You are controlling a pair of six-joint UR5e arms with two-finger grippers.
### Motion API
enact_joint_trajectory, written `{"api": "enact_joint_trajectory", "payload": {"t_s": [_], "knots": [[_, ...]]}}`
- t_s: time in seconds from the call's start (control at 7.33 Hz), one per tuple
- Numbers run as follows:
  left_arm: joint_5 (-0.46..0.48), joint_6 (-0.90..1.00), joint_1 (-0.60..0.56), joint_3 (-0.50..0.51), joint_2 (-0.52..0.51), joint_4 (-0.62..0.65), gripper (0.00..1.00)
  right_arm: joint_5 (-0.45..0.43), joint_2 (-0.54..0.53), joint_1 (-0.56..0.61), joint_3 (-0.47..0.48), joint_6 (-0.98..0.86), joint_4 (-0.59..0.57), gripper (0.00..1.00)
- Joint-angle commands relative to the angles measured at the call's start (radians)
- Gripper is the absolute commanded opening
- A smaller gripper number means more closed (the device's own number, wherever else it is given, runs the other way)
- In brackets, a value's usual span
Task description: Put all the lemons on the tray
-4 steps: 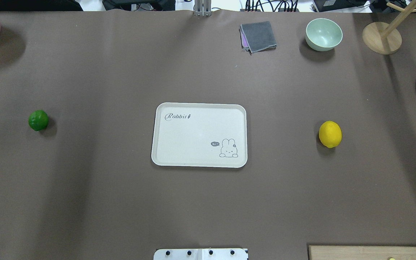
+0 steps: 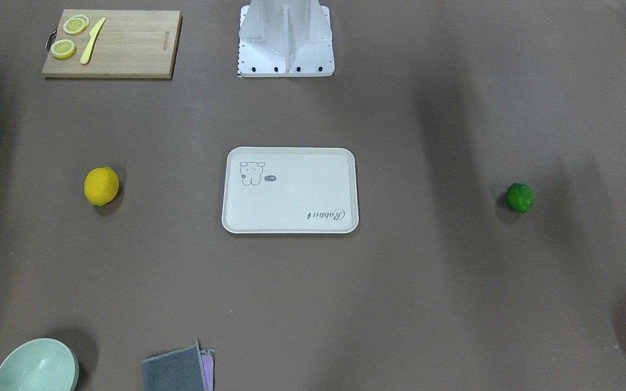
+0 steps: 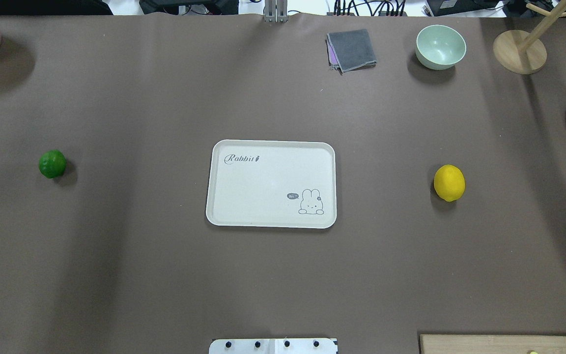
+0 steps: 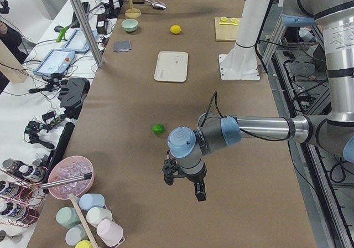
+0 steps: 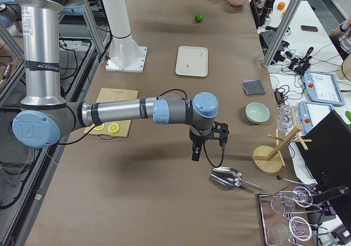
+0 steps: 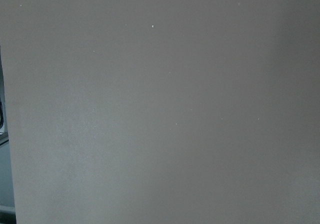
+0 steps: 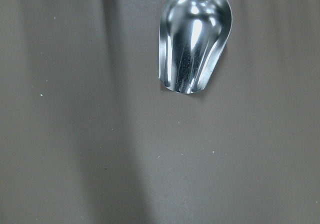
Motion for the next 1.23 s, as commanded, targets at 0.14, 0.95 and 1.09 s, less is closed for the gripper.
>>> {"api": "enact_joint_trajectory", "payload": {"t_s": [0.14, 0.95, 1.09], "knots": [[-0.009, -0.002, 0.0, -0.02, -0.037, 0.001, 0.98, 0.006, 0.009, -0.012, 0.015, 0.012, 0.002, 1.0], [-0.129, -0.537, 0.262, -0.044, -0.122, -0.204, 0.98, 0.028, 0.122, -0.222, 0.015, 0.115, 0.013, 1.0], [-0.13, -0.597, 0.303, -0.04, -0.174, -0.201, 0.98, 0.028, 0.141, -0.256, 0.015, 0.144, 0.013, 1.0]]}}
